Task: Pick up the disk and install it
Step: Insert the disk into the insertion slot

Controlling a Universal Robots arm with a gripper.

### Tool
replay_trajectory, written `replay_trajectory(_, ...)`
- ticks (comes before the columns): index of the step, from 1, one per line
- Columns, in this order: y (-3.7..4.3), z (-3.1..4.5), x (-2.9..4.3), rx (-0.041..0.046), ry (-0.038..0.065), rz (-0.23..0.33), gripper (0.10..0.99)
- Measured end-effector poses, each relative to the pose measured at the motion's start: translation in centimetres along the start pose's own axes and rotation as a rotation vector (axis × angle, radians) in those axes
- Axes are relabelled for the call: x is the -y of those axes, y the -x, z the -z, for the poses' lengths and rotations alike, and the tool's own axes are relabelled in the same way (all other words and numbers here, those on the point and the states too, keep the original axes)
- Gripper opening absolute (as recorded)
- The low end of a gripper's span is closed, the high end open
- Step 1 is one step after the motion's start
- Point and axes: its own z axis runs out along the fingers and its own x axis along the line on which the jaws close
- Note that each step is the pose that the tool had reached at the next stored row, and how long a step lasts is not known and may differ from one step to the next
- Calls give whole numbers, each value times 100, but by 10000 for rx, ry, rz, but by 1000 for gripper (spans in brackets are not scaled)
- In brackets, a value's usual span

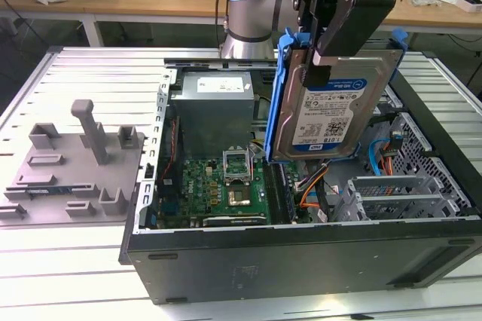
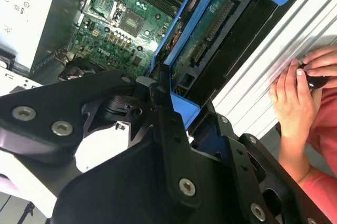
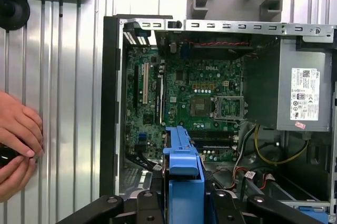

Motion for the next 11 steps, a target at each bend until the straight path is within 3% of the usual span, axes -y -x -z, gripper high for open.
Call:
replay_trajectory(4, 0, 1, -1, -1, 1, -11, 365)
replay_trajectory(6, -11, -1, 2, 43, 1, -95, 365)
replay_trajectory(9, -25, -5, 2, 206, -2, -207, 365)
replay_trajectory(10, -28, -9, 1, 301, -3, -245, 365)
replay_trajectory(11, -32, -16, 1, 321, -4, -266, 365)
